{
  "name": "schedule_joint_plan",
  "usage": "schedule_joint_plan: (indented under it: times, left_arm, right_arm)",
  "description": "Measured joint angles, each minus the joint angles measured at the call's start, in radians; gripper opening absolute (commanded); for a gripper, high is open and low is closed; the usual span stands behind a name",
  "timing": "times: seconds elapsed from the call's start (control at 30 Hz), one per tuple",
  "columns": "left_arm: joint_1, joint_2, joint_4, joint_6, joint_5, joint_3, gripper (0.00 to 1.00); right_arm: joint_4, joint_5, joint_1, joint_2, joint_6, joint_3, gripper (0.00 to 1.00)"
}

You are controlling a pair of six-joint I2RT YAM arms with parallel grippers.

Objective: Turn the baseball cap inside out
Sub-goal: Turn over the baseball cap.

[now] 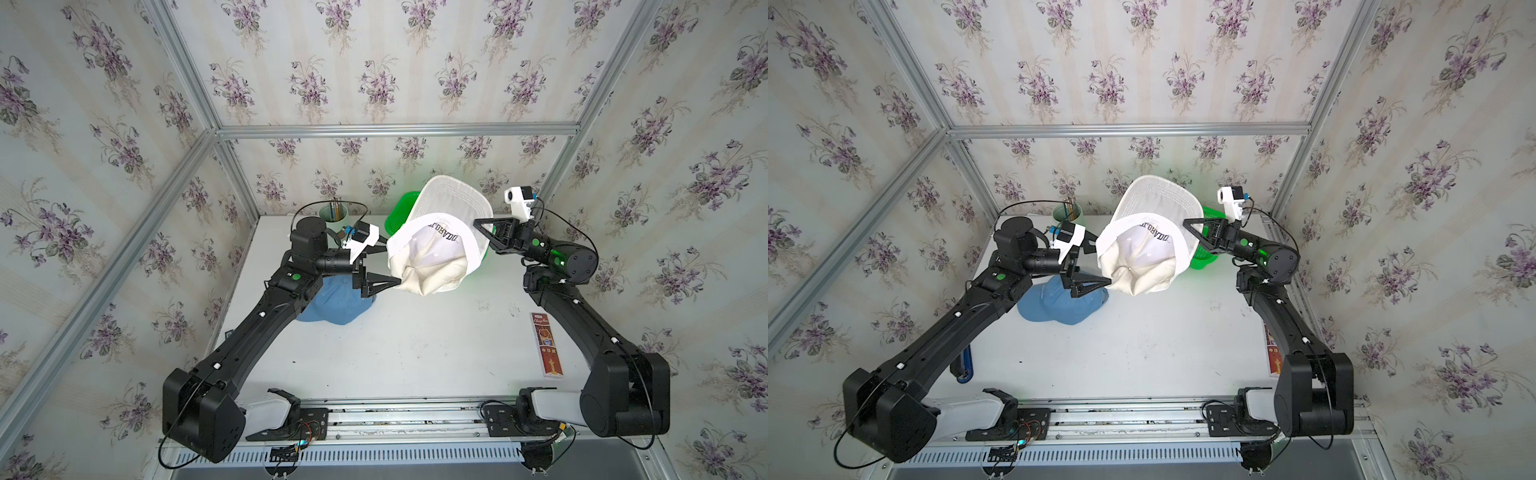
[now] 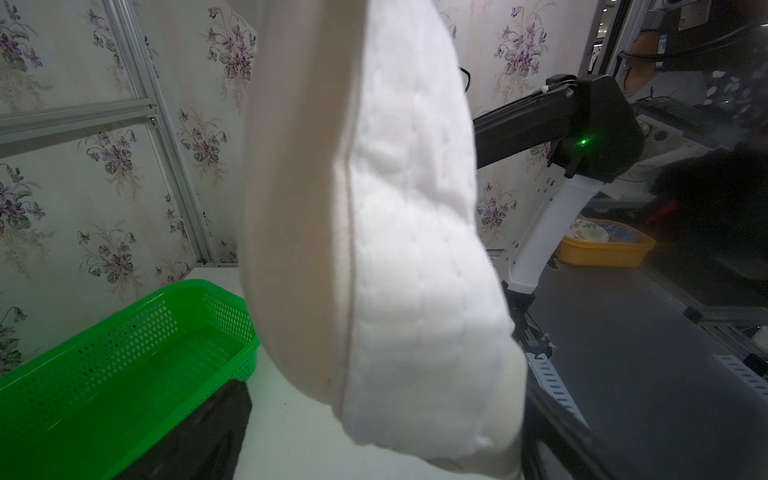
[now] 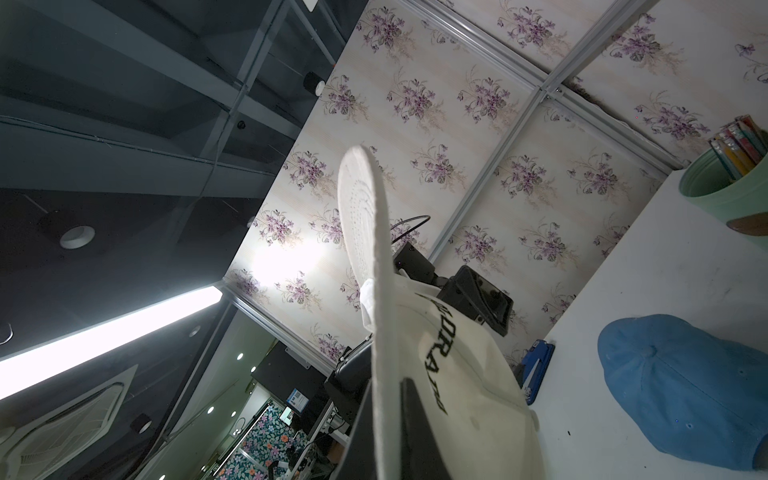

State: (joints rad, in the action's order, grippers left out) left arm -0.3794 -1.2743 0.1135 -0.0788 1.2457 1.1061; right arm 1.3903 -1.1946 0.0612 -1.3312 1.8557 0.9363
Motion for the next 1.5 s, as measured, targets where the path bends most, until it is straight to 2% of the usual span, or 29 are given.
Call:
schedule_joint_plan:
  times: [0.2, 0.27, 0.33, 0.4, 0.67, 0.83, 0.97, 1.2, 1.37, 1.5]
  left_arm:
    - [-0.020, 0.048, -0.025, -0.019, 0.018, -0.034, 0.80]
    - [-0.021, 0.063, -0.041, -0.023, 0.016, -0.051, 0.73]
    - [-0.022, 0.071, -0.051, -0.025, 0.014, -0.064, 0.71]
    - [-0.023, 0.072, -0.052, -0.023, 0.014, -0.075, 0.61]
    - [-0.024, 0.056, 0.067, 0.076, 0.018, -0.115, 0.56]
    - [-0.025, 0.045, 0.177, 0.164, 0.034, -0.127, 0.47]
    - [-0.034, 0.044, 0.242, 0.212, 0.050, -0.134, 0.31]
    - [-0.062, 0.025, 0.266, 0.235, 0.066, -0.118, 0.20]
    - [-0.072, 0.022, 0.264, 0.243, 0.056, -0.113, 0.00]
    - [-0.072, 0.022, 0.264, 0.270, 0.010, -0.114, 0.00]
  right_arm:
    - [0.008, -0.001, -0.001, -0.038, 0.000, -0.001, 0.00]
    - [0.015, 0.000, -0.002, -0.056, 0.000, 0.011, 0.00]
    - [0.028, 0.001, -0.002, -0.074, 0.000, 0.027, 0.00]
    - [0.040, 0.002, -0.002, -0.091, 0.004, 0.040, 0.00]
    - [0.075, 0.005, -0.003, -0.105, 0.012, 0.027, 0.00]
    - [0.084, 0.010, -0.003, -0.103, 0.020, 0.013, 0.00]
    - [0.091, 0.019, -0.003, -0.105, 0.026, 0.011, 0.00]
    - [0.097, 0.027, -0.003, -0.110, 0.029, 0.012, 0.00]
    - [0.093, 0.034, -0.003, -0.108, 0.021, 0.003, 0.00]
    - [0.032, 0.040, -0.003, -0.088, -0.031, -0.013, 0.00]
